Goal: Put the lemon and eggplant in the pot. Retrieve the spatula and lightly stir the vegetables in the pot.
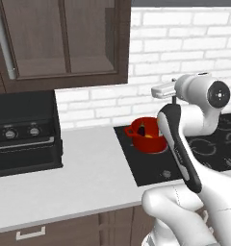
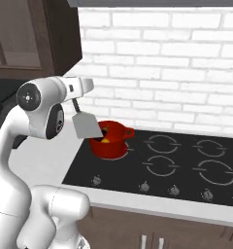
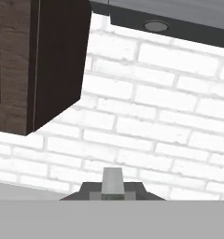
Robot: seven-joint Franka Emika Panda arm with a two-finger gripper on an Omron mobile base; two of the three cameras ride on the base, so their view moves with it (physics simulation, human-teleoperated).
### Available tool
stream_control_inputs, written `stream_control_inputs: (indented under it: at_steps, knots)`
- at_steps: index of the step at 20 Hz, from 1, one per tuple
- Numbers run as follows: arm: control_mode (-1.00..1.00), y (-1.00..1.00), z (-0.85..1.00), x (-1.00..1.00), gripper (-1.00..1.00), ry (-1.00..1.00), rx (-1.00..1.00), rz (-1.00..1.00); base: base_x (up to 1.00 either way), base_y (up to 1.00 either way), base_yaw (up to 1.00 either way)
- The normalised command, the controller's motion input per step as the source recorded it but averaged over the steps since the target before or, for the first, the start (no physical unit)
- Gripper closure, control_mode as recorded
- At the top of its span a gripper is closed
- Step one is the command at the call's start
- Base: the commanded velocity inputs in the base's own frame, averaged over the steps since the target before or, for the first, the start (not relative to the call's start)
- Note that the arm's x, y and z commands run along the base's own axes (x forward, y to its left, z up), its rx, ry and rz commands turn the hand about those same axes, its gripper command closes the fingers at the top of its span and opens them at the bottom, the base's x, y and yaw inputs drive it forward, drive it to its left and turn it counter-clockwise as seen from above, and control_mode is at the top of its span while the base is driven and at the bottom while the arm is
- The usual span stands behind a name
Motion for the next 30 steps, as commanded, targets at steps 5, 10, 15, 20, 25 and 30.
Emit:
stream_control_inputs:
  at_steps: [5,10,15,20,25,30]
  knots:
    - [1.00,0.00,0.00,0.00,1.00,0.00,0.00,0.00,1.00,-0.33,-0.06]
    - [-1.00,-0.34,0.00,0.60,1.00,0.16,0.12,0.00,0.40,-0.11,0.00]
    - [-1.00,-0.64,-0.10,1.00,1.00,0.24,0.27,0.02,0.00,0.00,0.00]
    - [-1.00,-0.13,-0.26,0.93,1.00,0.03,0.17,0.06,0.00,0.00,0.00]
    - [-1.00,-0.05,-0.43,0.66,1.00,-0.16,0.04,0.03,0.00,0.00,0.00]
    - [-1.00,-0.02,-0.62,0.67,1.00,-0.04,0.00,0.00,0.00,0.00,0.00]
